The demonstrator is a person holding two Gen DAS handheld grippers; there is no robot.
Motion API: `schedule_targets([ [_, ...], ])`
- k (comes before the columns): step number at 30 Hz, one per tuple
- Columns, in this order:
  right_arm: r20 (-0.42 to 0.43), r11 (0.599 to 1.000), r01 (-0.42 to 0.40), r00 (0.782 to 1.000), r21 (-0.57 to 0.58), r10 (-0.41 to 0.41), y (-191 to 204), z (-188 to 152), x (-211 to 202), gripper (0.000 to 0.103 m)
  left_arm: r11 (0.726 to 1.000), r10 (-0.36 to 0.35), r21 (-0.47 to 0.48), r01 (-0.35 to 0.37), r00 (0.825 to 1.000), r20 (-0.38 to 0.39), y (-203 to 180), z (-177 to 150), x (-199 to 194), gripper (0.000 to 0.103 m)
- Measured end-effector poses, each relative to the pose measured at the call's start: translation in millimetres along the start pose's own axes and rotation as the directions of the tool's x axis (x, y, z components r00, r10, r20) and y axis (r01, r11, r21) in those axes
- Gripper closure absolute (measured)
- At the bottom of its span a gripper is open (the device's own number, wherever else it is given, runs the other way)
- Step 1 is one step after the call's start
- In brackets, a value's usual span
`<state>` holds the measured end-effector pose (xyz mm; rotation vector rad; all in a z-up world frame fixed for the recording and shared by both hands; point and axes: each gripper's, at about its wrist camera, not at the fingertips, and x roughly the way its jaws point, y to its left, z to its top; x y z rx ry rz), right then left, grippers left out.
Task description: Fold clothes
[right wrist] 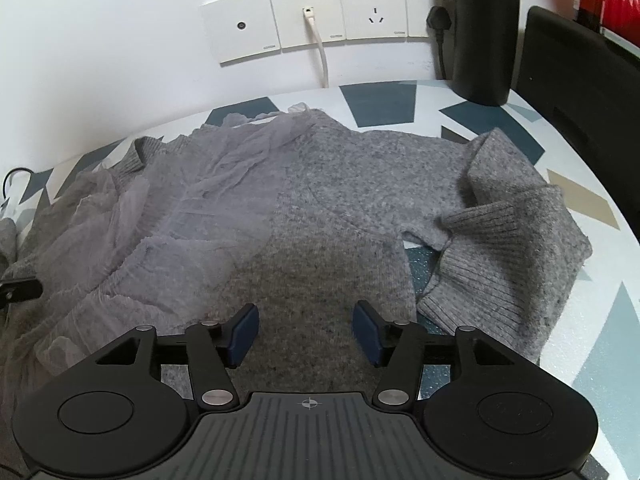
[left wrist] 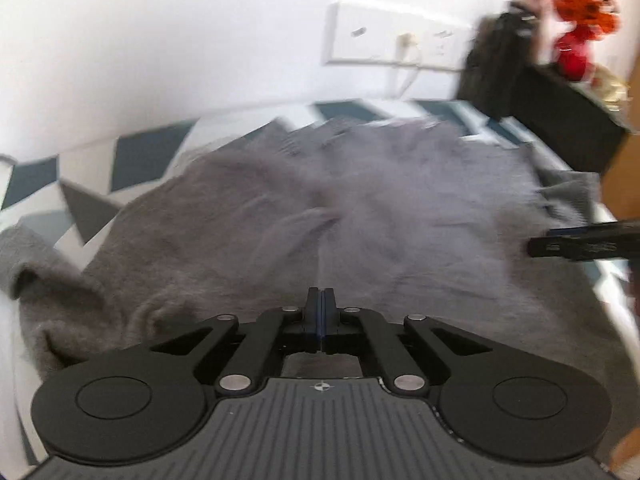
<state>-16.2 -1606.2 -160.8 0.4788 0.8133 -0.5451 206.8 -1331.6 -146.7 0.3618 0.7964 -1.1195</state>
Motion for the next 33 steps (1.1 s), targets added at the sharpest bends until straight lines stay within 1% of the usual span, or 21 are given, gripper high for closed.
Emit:
schedule_targets([
  [1, 0.002, 1.000, -0.002, 1.000, 0.004, 0.002, -1.2, -0.3, -0.3, 0.052, 0.998, -0.052, 0.022, 0.052, 0.999, -0.008, -9.8, -2.2, -3.7, 0.103],
  [2, 0.005, 1.000, -0.004, 1.000, 0.008, 0.004, -2.4, -0.6, -0.6, 0.052, 0.994, -0.108, 0.025, 0.108, 0.994, -0.029, -18.8, -6.1, -5.9, 0.103],
  [4, 0.009, 1.000, -0.009, 1.000, 0.016, 0.008, -4.8, -1.3, -1.2, 0.052, 0.977, -0.209, 0.034, 0.212, 0.974, -0.086, -38.6, -17.0, -6.2, 0.103],
  [6, 0.011, 1.000, -0.009, 1.000, 0.021, 0.008, -5.2, -1.0, -1.2, 0.052, 0.960, -0.264, 0.063, 0.273, 0.956, -0.127, -56.5, -25.9, -5.3, 0.103],
  [8, 0.012, 1.000, -0.008, 1.000, 0.023, 0.008, -5.0, -0.5, -0.9, 0.051, 0.942, -0.317, 0.060, 0.329, 0.935, -0.157, -65.3, -29.5, -3.1, 0.103],
  [9, 0.012, 1.000, -0.008, 1.000, 0.022, 0.008, -4.6, -0.3, -0.7, 0.051, 0.934, -0.337, 0.060, 0.351, 0.926, -0.172, -68.8, -30.4, -2.0, 0.100],
  [10, 0.011, 1.000, -0.008, 1.000, 0.020, 0.008, -4.5, -0.3, -0.6, 0.051, 0.932, -0.340, 0.071, 0.356, 0.924, -0.175, -70.3, -28.9, -2.5, 0.099],
  [12, 0.011, 1.000, -0.009, 1.000, 0.018, 0.009, -4.6, -0.4, -0.9, 0.051, 0.934, -0.322, 0.115, 0.340, 0.935, -0.147, -71.2, -23.3, -6.9, 0.097],
  [13, 0.011, 1.000, -0.011, 1.000, 0.019, 0.010, -5.0, -0.4, -1.1, 0.051, 0.938, -0.312, 0.116, 0.326, 0.942, -0.126, -68.7, -18.1, -8.0, 0.097],
  [14, 0.011, 1.000, -0.012, 1.000, 0.022, 0.012, -5.7, -0.4, -1.4, 0.051, 0.947, -0.299, 0.090, 0.307, 0.949, -0.097, -62.3, -10.0, -7.7, 0.096],
  [16, 0.013, 1.000, -0.013, 1.000, 0.024, 0.013, -6.7, -2.0, -2.9, 0.051, 0.962, -0.269, 0.036, 0.270, 0.962, -0.040, -49.5, 6.3, -7.0, 0.089],
  [18, 0.015, 1.000, -0.011, 1.000, 0.023, 0.010, -7.4, -4.0, -4.6, 0.051, 0.977, -0.213, -0.031, 0.213, 0.977, 0.005, -35.9, 25.9, 4.4, 0.080],
  [19, 0.017, 1.000, -0.007, 1.000, 0.018, 0.007, -7.2, -5.0, -5.5, 0.051, 0.981, -0.183, -0.067, 0.184, 0.983, 0.022, -30.3, 37.0, 13.2, 0.078],
  [21, 0.020, 1.000, -0.001, 1.000, 0.012, 0.001, -7.2, -7.4, -7.2, 0.051, 0.978, -0.144, -0.144, 0.148, 0.989, 0.040, -24.0, 59.9, 33.5, 0.065],
  [23, 0.024, 1.000, 0.001, 1.000, 0.012, -0.001, -7.7, -9.5, -8.5, 0.051, 0.968, -0.106, -0.224, 0.110, 0.994, 0.030, -17.8, 81.3, 55.9, 0.057],
  [25, 0.029, 1.000, 0.001, 1.000, 0.015, -0.001, -8.3, -11.3, -9.2, 0.051, 0.949, -0.082, -0.308, 0.073, 0.997, -0.016, -12.2, 96.4, 79.9, 0.057],
  [27, 0.036, 1.000, -0.001, 0.999, 0.015, 0.001, -8.7, -13.1, -9.8, 0.050, 0.927, -0.075, -0.372, 0.046, 0.995, -0.064, -8.9, 103.6, 99.0, 0.057],
  [29, 0.044, 1.000, -0.004, 0.999, 0.010, 0.004, -9.2, -15.6, -10.7, 0.050, 0.918, -0.056, -0.397, 0.010, 0.993, -0.103, -9.2, 104.9, 110.3, 0.057],
  [30, 0.048, 1.000, -0.006, 0.999, 0.007, 0.005, -9.5, -16.9, -11.2, 0.049, 0.917, -0.047, -0.398, -0.006, 0.991, -0.122, -10.1, 105.0, 114.6, 0.057],
  [33, 0.059, 1.000, -0.009, 0.998, -0.009, 0.009, -9.5, -19.9, -12.2, 0.049, 0.906, -0.032, -0.422, -0.039, 0.987, -0.159, -12.3, 101.4, 123.9, 0.057],
])
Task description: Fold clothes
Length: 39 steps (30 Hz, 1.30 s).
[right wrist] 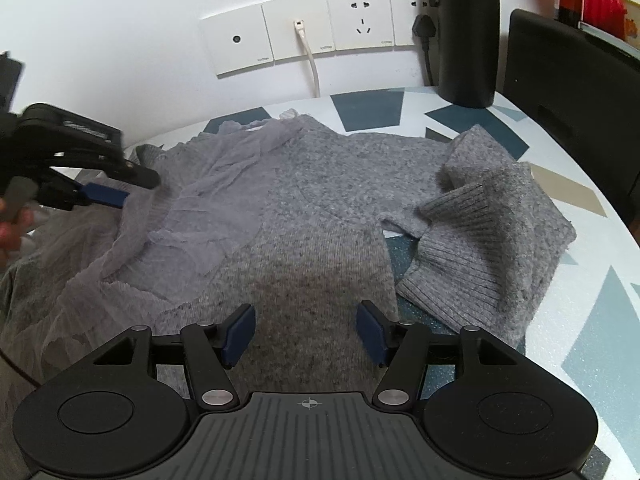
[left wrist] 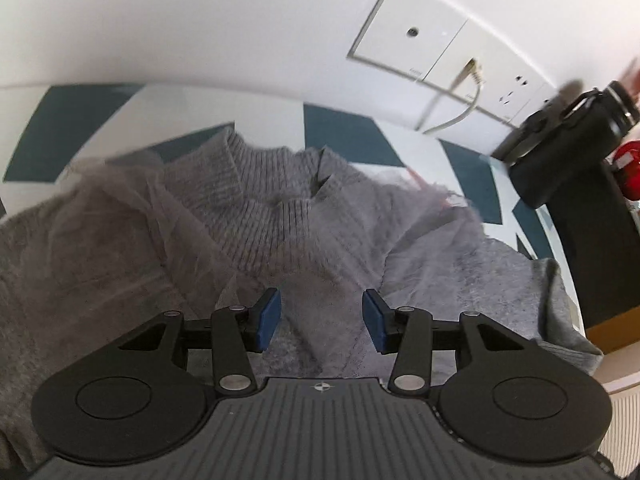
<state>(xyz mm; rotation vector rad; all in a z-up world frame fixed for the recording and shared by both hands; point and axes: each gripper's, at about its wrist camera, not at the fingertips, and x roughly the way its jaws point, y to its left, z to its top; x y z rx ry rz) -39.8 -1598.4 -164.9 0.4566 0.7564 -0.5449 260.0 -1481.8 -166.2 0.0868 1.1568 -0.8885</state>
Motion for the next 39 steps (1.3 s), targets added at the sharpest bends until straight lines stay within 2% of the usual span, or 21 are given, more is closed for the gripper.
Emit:
schedule_targets([
  [2, 0.005, 1.000, -0.004, 1.000, -0.011, 0.004, 0.3, -1.3, -0.4, 0.047, 1.000, 0.007, -0.026, -0.007, 1.000, 0.011, 0.0, -0.4, 3.4, 0.060],
  [4, 0.007, 1.000, -0.012, 1.000, -0.020, 0.012, 0.4, -1.9, -0.6, 0.044, 0.999, 0.001, -0.035, 0.000, 0.999, 0.032, -2.1, 1.8, 3.0, 0.099],
  [5, 0.007, 1.000, -0.015, 1.000, -0.023, 0.015, 0.5, -2.1, -0.8, 0.043, 0.999, -0.003, -0.040, 0.004, 0.999, 0.043, -3.1, 2.8, 2.8, 0.103],
  [7, 0.005, 1.000, -0.016, 1.000, -0.026, 0.016, 0.3, -2.1, -1.7, 0.043, 0.999, -0.053, 0.017, 0.052, 0.995, 0.082, -14.8, 2.7, -2.9, 0.103],
  [9, 0.002, 1.000, -0.015, 1.000, -0.024, 0.015, -1.4, -2.2, -3.0, 0.043, 0.978, -0.149, 0.161, 0.134, 0.985, 0.082, -38.6, -3.8, -9.5, 0.103],
  [10, 0.002, 1.000, -0.016, 1.000, -0.022, 0.016, -2.5, -2.9, -3.5, 0.043, 0.957, -0.198, 0.225, 0.182, 0.979, 0.053, -50.4, -8.8, -10.4, 0.103],
  [12, 0.003, 1.000, -0.016, 1.000, -0.017, 0.016, -4.8, -4.3, -4.6, 0.043, 0.907, -0.280, 0.313, 0.283, 0.958, -0.056, -70.5, -21.6, -6.7, 0.103],
  [15, 0.004, 1.000, -0.014, 1.000, -0.017, 0.014, -6.5, -5.4, -5.2, 0.043, 0.838, -0.376, 0.344, 0.424, 0.905, -0.200, -80.7, -37.2, -2.4, 0.102],
  [16, 0.004, 1.000, -0.014, 1.000, -0.017, 0.014, -6.6, -5.5, -5.0, 0.042, 0.831, -0.367, 0.361, 0.423, 0.905, -0.215, -81.5, -39.6, -2.3, 0.099],
  [17, 0.004, 1.000, -0.015, 1.000, -0.019, 0.015, -6.4, -5.6, -4.9, 0.042, 0.833, -0.336, 0.389, 0.392, 0.919, -0.206, -82.0, -40.9, -2.7, 0.093],
  [18, 0.004, 1.000, -0.015, 1.000, -0.021, 0.015, -6.2, -5.8, -4.8, 0.041, 0.836, -0.312, 0.412, 0.362, 0.932, -0.186, -81.2, -41.0, -4.0, 0.091],
  [20, 0.005, 1.000, -0.015, 1.000, -0.026, 0.015, -5.7, -6.3, -4.5, 0.041, 0.851, -0.313, 0.404, 0.335, 0.942, -0.120, -74.1, -32.4, -8.5, 0.089],
  [22, 0.008, 0.999, -0.015, 1.000, -0.030, 0.015, -5.5, -7.2, -4.4, 0.041, 0.884, -0.300, 0.370, 0.286, 0.954, -0.020, -67.1, -18.5, -12.4, 0.076],
  [24, 0.010, 0.999, -0.014, 1.000, -0.036, 0.014, -4.7, -8.0, -4.1, 0.040, 0.921, -0.240, 0.339, 0.192, 0.965, 0.106, -63.6, -2.6, -12.3, 0.047],
  [25, 0.009, 0.999, -0.013, 1.000, -0.042, 0.013, -3.8, -8.2, -3.8, 0.040, 0.934, -0.205, 0.325, 0.147, 0.967, 0.154, -62.4, 6.3, -9.9, 0.044],
  [29, 0.011, 0.999, -0.010, 1.000, -0.052, 0.011, -2.0, -9.3, -3.6, 0.038, 0.951, -0.111, 0.305, 0.055, 0.979, 0.169, -71.6, 34.4, 21.0, 0.045],
  [31, 0.013, 0.999, -0.011, 1.000, -0.052, 0.011, -1.9, -10.0, -3.8, 0.038, 0.955, -0.077, 0.294, 0.030, 0.986, 0.149, -73.0, 40.6, 35.3, 0.054],
  [32, 0.014, 0.999, -0.012, 1.000, -0.051, 0.013, -2.4, -10.4, -4.2, 0.038, 0.957, -0.060, 0.289, 0.017, 0.988, 0.139, -73.7, 43.7, 42.4, 0.073],
  [33, 0.015, 0.999, -0.014, 1.000, -0.050, 0.015, -2.9, -10.7, -4.5, 0.038, 0.958, -0.049, 0.288, 0.010, 0.991, 0.127, -74.4, 44.5, 47.6, 0.099],
  [36, 0.014, 0.998, -0.020, 1.000, -0.052, 0.020, -4.2, -11.5, -5.3, 0.038, 0.953, -0.050, 0.303, 0.009, 0.991, 0.127, -80.5, 34.3, 43.5, 0.101],
  [39, 0.015, 0.998, -0.028, 0.999, -0.052, 0.029, -5.9, -11.7, -5.3, 0.038, 0.926, -0.125, 0.372, 0.071, 0.984, 0.123, -95.4, 17.7, 33.4, 0.102],
])
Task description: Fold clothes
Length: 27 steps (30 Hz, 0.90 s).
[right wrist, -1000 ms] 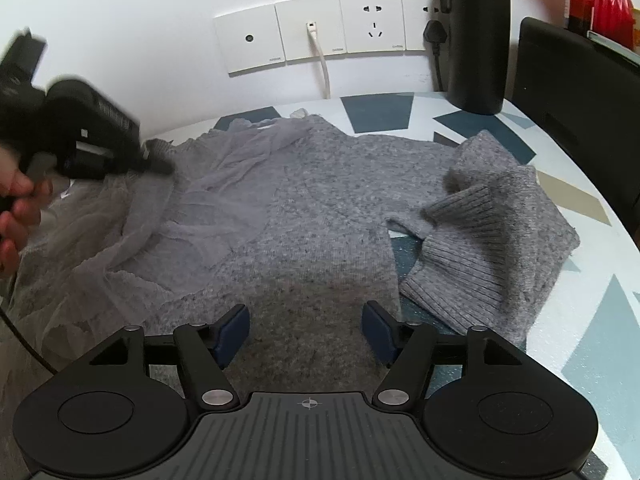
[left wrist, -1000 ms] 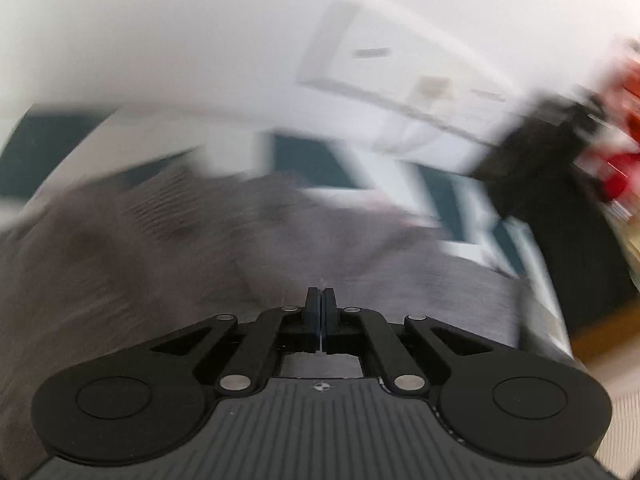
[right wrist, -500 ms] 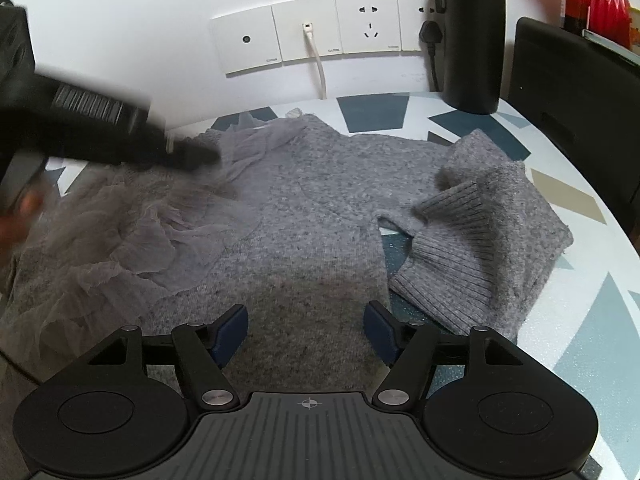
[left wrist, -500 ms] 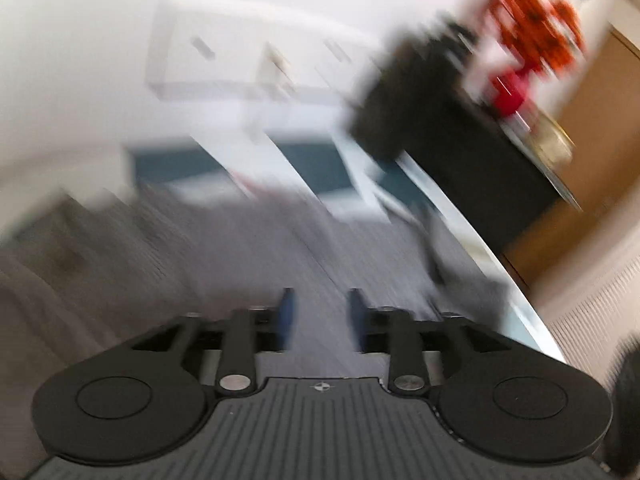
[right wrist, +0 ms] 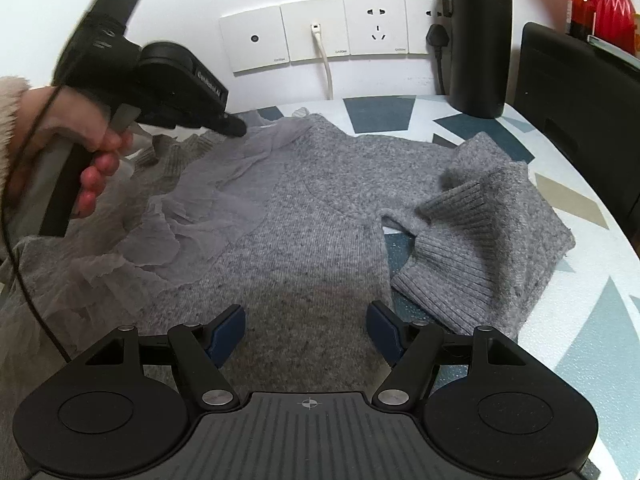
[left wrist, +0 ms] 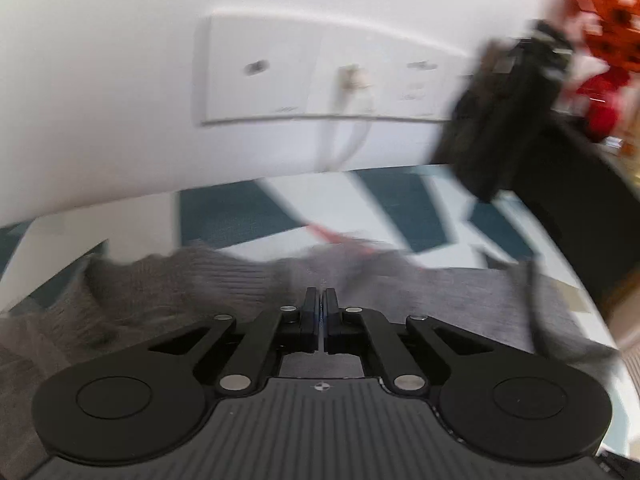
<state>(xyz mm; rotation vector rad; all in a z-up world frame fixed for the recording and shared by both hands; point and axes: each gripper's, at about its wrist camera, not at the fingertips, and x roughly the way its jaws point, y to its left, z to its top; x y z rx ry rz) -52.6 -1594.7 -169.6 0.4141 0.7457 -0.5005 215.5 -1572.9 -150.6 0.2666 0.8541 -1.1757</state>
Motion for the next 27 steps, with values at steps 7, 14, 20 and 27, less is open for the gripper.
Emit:
schedule_targets([
  [7, -0.002, 1.000, 0.002, 1.000, -0.016, -0.002, 2.3, 2.7, 4.3, 0.034, 0.954, -0.300, -0.034, 0.299, 0.949, -0.095, -29.3, -20.8, 7.4, 0.102],
  [14, -0.013, 1.000, 0.005, 1.000, -0.021, -0.005, 2.8, 3.8, 4.5, 0.034, 0.975, -0.214, -0.045, 0.217, 0.975, 0.067, 13.0, -22.6, -74.6, 0.078],
  [20, -0.017, 0.999, 0.029, 0.999, -0.040, -0.030, 9.1, 3.1, 6.0, 0.031, 0.968, 0.108, -0.235, -0.088, 0.991, 0.075, 121.8, -59.4, -131.4, 0.051],
  [27, -0.002, 1.000, 0.018, 1.000, 0.023, -0.018, 20.5, 11.4, -0.7, 0.034, 0.931, 0.153, -0.342, -0.131, 0.988, 0.036, 167.5, -84.3, -141.0, 0.054],
])
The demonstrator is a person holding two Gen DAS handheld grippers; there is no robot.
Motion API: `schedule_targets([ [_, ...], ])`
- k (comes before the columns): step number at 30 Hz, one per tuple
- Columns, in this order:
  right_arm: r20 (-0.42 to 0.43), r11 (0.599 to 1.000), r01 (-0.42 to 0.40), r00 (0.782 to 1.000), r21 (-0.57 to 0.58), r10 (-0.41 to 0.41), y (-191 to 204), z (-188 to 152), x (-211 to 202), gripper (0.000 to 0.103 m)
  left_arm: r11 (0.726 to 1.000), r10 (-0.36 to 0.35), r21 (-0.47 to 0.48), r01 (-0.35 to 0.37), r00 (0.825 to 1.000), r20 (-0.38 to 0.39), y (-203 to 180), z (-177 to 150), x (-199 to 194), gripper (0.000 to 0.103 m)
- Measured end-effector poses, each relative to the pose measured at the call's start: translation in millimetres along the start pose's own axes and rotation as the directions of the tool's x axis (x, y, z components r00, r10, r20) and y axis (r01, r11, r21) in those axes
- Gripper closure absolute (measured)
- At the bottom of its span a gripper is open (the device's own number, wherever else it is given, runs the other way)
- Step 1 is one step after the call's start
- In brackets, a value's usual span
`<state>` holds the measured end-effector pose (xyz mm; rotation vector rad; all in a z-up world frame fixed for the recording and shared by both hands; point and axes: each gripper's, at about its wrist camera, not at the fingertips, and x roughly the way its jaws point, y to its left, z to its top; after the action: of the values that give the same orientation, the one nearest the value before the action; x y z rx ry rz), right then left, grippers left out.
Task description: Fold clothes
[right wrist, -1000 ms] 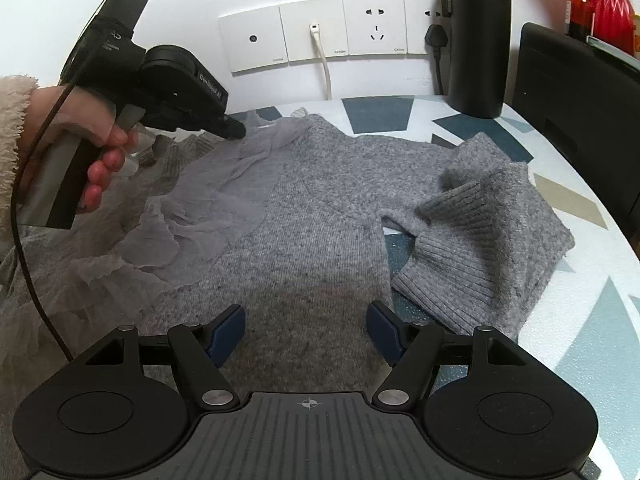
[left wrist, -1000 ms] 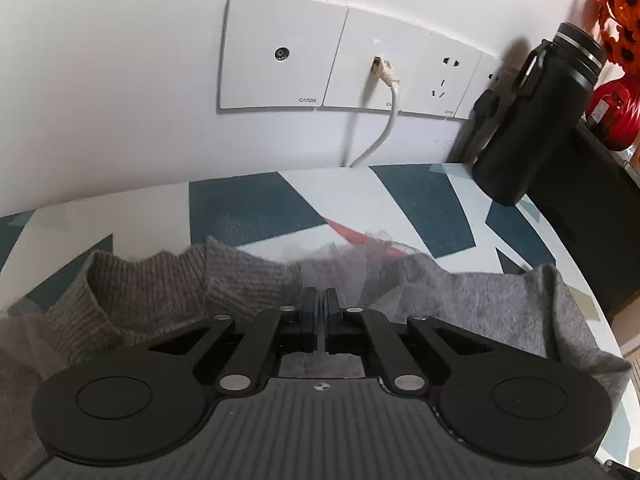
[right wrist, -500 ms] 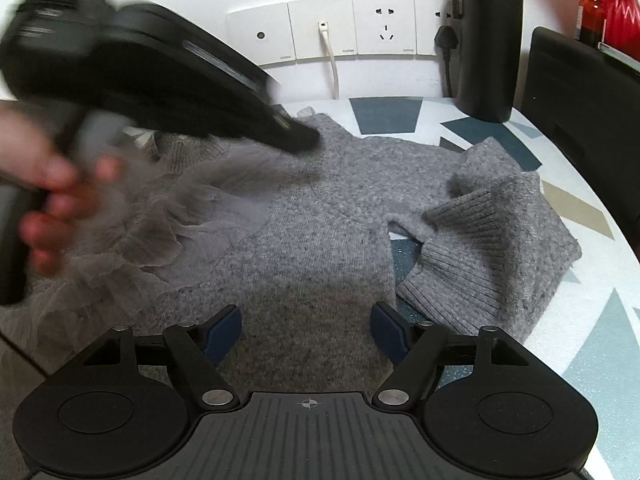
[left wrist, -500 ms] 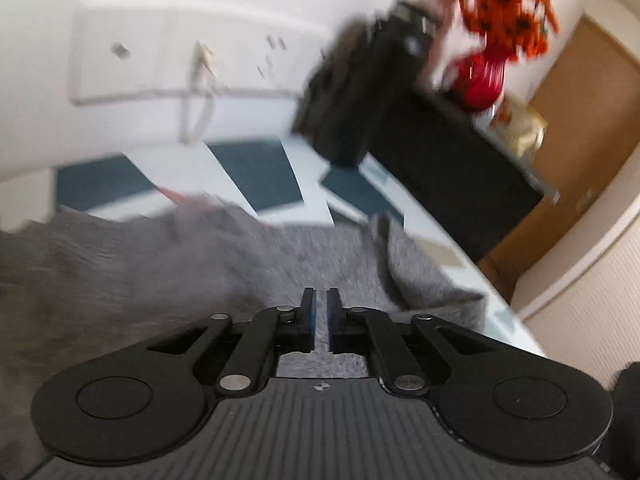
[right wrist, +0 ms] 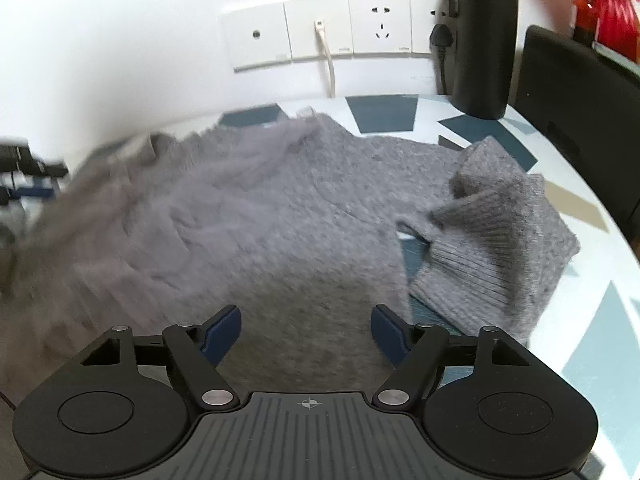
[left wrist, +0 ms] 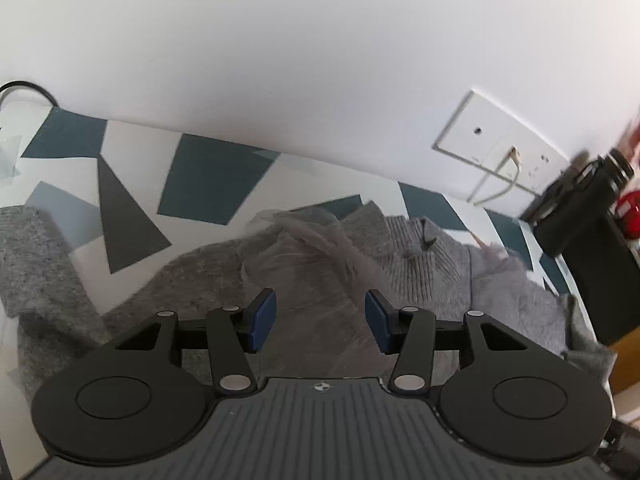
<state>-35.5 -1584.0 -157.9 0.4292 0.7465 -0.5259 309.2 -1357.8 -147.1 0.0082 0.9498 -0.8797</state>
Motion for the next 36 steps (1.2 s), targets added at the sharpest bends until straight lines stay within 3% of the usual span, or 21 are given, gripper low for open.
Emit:
schedule_targets([
  [3, 0.025, 1.000, -0.010, 1.000, -0.018, 0.010, 12.5, 8.1, -5.0, 0.034, 0.998, -0.009, 0.066, 0.012, 0.999, -0.047, -5.3, -6.6, 10.4, 0.054],
  [6, 0.042, 0.999, -0.015, 0.999, -0.039, 0.016, 26.5, 17.3, -8.0, 0.034, 0.987, 0.069, 0.150, -0.058, 0.995, -0.067, -7.0, -13.9, 18.4, 0.054],
  [10, 0.051, 0.996, -0.061, 0.997, -0.060, 0.064, 58.5, 28.8, -4.4, 0.032, 0.978, 0.130, 0.174, -0.115, 0.989, -0.076, 8.6, -12.6, 17.0, 0.054],
  [13, 0.072, 0.993, -0.076, 0.994, -0.088, 0.083, 87.5, 30.2, 8.4, 0.025, 0.969, 0.164, 0.201, -0.145, 0.983, -0.080, 18.9, -8.3, 14.5, 0.054],
  [19, -0.004, 0.982, 0.019, 1.000, -0.187, -0.020, 119.6, 17.7, 43.5, 0.024, 0.966, 0.183, 0.190, -0.173, 0.983, -0.032, 21.2, 10.1, 9.8, 0.053],
  [21, -0.027, 0.979, 0.046, 0.998, -0.197, -0.052, 120.4, 10.8, 48.0, 0.022, 0.974, 0.133, 0.192, -0.124, 0.990, -0.036, 8.1, 15.3, 11.4, 0.053],
  [23, -0.022, 0.983, 0.054, 0.998, -0.174, -0.059, 115.5, 5.2, 45.4, 0.013, 0.978, 0.064, 0.199, -0.053, 0.997, -0.051, -9.5, 19.4, 14.0, 0.052],
  [27, -0.010, 0.986, 0.072, 0.997, -0.154, -0.074, 108.4, -5.3, 43.0, 0.007, 0.963, -0.043, 0.258, 0.074, 0.992, -0.121, -61.7, 16.3, 31.7, 0.046],
  [32, 0.015, 0.985, 0.074, 0.997, -0.153, -0.073, 106.6, -11.1, 42.0, 0.004, 0.903, 0.017, 0.426, 0.058, 0.985, -0.171, -110.6, -3.9, 58.5, 0.044],
  [34, 0.023, 0.985, 0.073, 0.997, -0.154, -0.071, 105.8, -12.6, 41.5, 0.003, 0.898, 0.033, 0.437, 0.048, 0.984, -0.176, -109.2, -10.4, 62.6, 0.072],
  [35, 0.025, 0.985, 0.071, 0.997, -0.156, -0.068, 105.4, -12.9, 41.5, 0.003, 0.907, 0.024, 0.419, 0.052, 0.984, -0.175, -104.4, -11.7, 60.0, 0.099],
  [36, 0.026, 0.985, 0.069, 0.997, -0.157, -0.066, 104.9, -13.3, 41.5, 0.002, 0.915, 0.016, 0.400, 0.056, 0.985, -0.174, -99.6, -13.0, 57.5, 0.098],
])
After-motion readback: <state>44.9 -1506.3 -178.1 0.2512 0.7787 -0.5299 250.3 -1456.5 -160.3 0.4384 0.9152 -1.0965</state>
